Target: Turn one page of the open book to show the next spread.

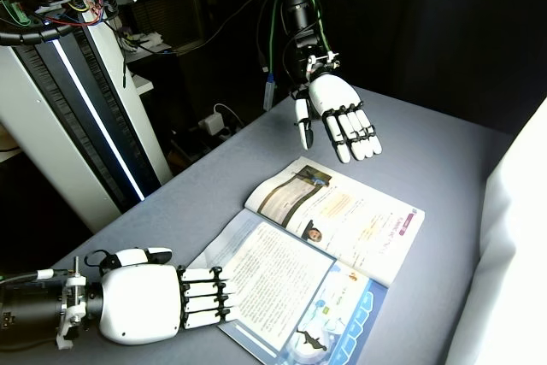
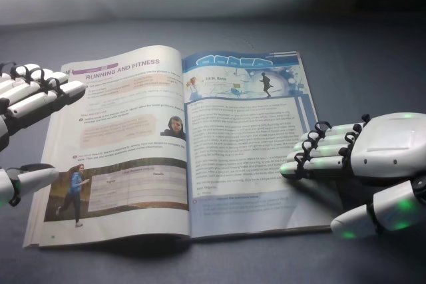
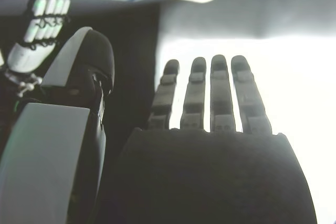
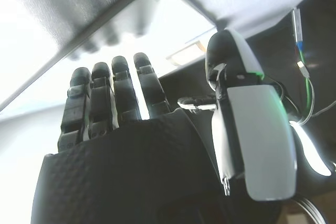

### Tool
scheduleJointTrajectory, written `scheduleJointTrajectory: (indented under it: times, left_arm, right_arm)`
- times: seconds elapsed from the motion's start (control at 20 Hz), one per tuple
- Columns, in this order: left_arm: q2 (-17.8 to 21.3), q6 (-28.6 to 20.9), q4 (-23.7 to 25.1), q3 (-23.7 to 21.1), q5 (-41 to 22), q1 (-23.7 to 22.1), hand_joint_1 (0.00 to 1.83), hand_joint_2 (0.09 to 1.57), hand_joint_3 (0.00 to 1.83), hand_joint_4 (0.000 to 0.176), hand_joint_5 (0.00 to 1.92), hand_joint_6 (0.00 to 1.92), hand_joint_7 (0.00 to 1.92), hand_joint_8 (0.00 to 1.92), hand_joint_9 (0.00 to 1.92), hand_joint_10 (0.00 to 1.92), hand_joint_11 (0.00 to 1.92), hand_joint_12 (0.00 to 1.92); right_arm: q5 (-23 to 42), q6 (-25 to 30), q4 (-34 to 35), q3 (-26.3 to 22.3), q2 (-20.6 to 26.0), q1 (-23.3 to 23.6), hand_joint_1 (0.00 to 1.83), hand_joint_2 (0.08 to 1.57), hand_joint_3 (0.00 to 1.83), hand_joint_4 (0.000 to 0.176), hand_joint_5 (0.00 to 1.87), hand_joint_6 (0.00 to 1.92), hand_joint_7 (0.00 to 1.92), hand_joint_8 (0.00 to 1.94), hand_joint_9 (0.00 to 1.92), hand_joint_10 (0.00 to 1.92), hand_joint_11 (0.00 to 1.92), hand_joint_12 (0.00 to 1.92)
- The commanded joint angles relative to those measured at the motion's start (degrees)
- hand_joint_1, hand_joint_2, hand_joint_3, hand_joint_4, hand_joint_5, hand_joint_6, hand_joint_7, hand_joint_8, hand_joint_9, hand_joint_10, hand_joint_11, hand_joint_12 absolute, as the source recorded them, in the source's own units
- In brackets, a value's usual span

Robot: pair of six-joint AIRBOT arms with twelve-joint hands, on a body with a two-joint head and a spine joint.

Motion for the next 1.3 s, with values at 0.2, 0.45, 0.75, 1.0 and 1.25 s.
scheduleJointTrajectory:
  times: [0.2, 0.45, 0.75, 1.0, 1.25]
  left_arm:
    - [0.8, 0.01, -2.25, -0.52, -8.35, 1.47, 0.36, 1.36, 0.0, 0.057, 0.0, 0.0, 0.0, 0.0, 0.0, 0.0, 0.0, 0.0]
    - [0.63, 0.01, -2.33, -0.63, -7.76, 1.98, 0.34, 1.36, 0.0, 0.068, 0.0, 0.0, 0.0, 0.0, 0.0, 0.0, 0.0, 0.0]
    - [0.36, -0.02, -3.91, -1.08, -8.0, 4.62, 0.28, 1.38, 0.01, 0.03, 0.06, 0.02, 0.0, 0.0, 0.0, 0.0, 0.0, 0.0]
    - [-0.93, -0.42, -3.81, -0.66, -7.41, 5.01, 0.32, 1.4, 0.01, 0.018, 0.11, 0.02, 0.01, 0.0, 0.0, 0.0, 0.0, 0.0]
    - [-2.26, -1.44, -3.35, 0.33, -7.23, 5.0, 0.04, 1.37, 0.0, 0.009, 0.0, 0.0, 0.0, 0.0, 0.0, 0.0, 0.0, 0.0]
  right_arm:
    - [2.04, 0.99, 0.29, 1.28, -2.36, 0.3, 0.0, 1.22, 0.0, 0.0, 0.0, 0.0, 0.0, 0.0, 0.0, 0.0, 0.0, 0.0]
    - [4.43, 0.98, 1.06, 3.87, -6.47, 1.3, 0.0, 1.25, 0.0, 0.0, 0.0, 0.0, 0.0, 0.0, 0.0, 0.0, 0.0, 0.0]
    - [8.63, -5.41, 7.74, 8.1, -13.73, 5.25, 0.0, 1.24, 0.0, 0.0, 0.0, 0.0, 0.0, 0.0, 0.0, 0.0, 0.0, 0.0]
    - [14.44, -10.44, 14.97, 10.4, -18.3, 8.05, 0.0, 1.26, 0.01, 0.0, 0.0, 0.0, 0.0, 0.0, 0.0, 0.0, 0.0, 0.0]
    - [20.13, -11.15, 16.65, 12.89, -24.42, 12.1, 0.0, 1.24, 0.0, 0.0, 0.0, 0.0, 0.0, 0.0, 0.0, 0.0, 0.0, 0.0]
